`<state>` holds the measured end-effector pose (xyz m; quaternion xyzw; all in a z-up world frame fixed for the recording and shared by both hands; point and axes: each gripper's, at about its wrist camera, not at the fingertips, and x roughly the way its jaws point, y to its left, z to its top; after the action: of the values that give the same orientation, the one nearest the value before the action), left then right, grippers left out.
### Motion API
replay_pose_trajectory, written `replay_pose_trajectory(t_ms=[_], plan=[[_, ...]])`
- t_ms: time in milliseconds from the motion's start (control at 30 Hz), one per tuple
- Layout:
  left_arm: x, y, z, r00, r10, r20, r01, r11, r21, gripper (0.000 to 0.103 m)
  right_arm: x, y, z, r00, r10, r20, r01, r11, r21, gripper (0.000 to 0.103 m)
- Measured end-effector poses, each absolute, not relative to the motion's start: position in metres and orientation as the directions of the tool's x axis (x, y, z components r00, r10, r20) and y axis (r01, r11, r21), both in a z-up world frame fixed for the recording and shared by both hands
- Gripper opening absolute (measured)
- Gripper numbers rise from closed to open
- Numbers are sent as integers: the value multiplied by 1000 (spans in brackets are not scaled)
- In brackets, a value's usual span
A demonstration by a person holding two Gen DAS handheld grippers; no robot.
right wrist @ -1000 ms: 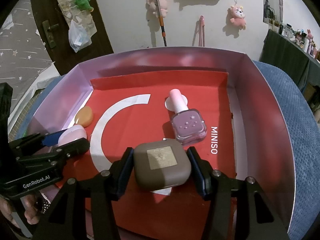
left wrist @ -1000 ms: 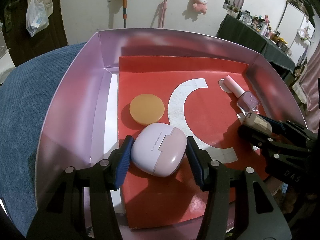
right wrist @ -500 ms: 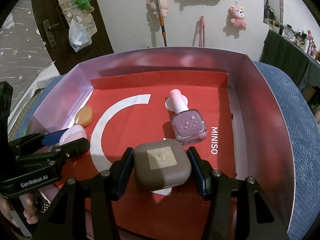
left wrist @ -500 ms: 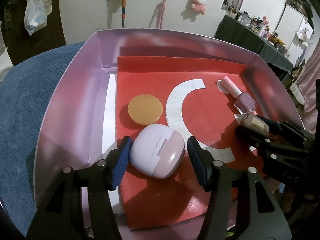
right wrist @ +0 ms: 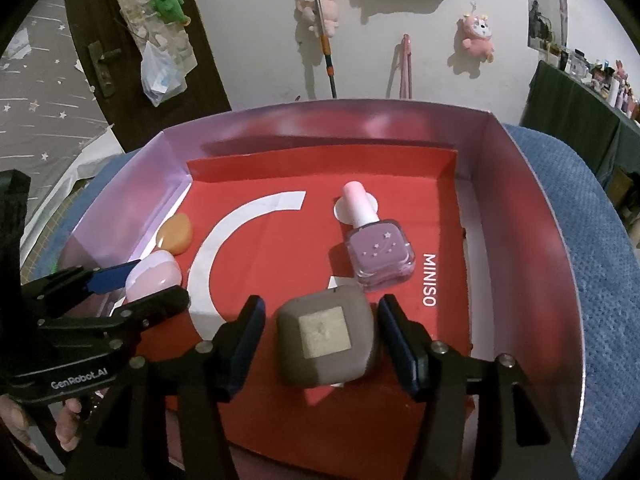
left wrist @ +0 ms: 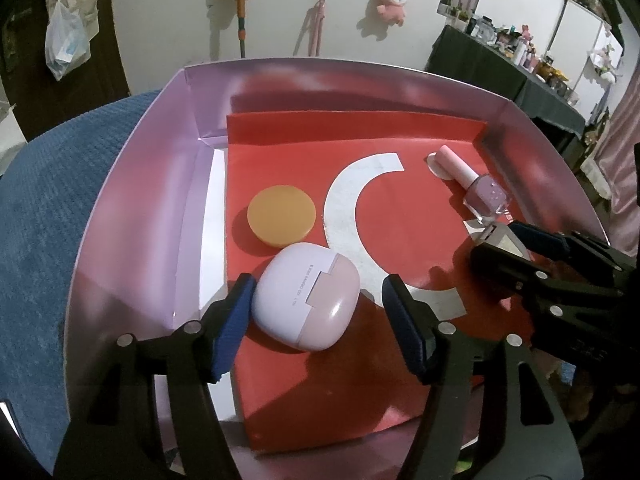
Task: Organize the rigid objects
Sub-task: 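Lower brown compact with right tool while left tool lowers earbud case into box, then open both tools, releasing compact and earbud case onto the red floor, then withdraw both tools from the box toward the items on the table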
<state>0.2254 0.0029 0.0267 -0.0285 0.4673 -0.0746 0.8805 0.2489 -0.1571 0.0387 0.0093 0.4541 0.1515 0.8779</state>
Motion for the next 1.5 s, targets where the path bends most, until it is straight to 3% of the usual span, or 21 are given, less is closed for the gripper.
replay_pose_trajectory(t_ms=[433,800,867,1500], plan=[[215,-1,32,564,-160,-810,117,987,-113,74,235,-160,56,579,294,-761,-265,950,165,75],[202,-6,45,595,-155,-788,138,986,-90,89,215,-166,72,610,328,-721,-277,941,194,80],[199,-8,46,601,-154,-784,140,986,-87,92,211,-167,77,618,331,-713,-279,940,195,86],[180,-4,57,642,-147,-753,124,988,-87,103,188,-175,90,647,360,-672,-288,932,222,102]])
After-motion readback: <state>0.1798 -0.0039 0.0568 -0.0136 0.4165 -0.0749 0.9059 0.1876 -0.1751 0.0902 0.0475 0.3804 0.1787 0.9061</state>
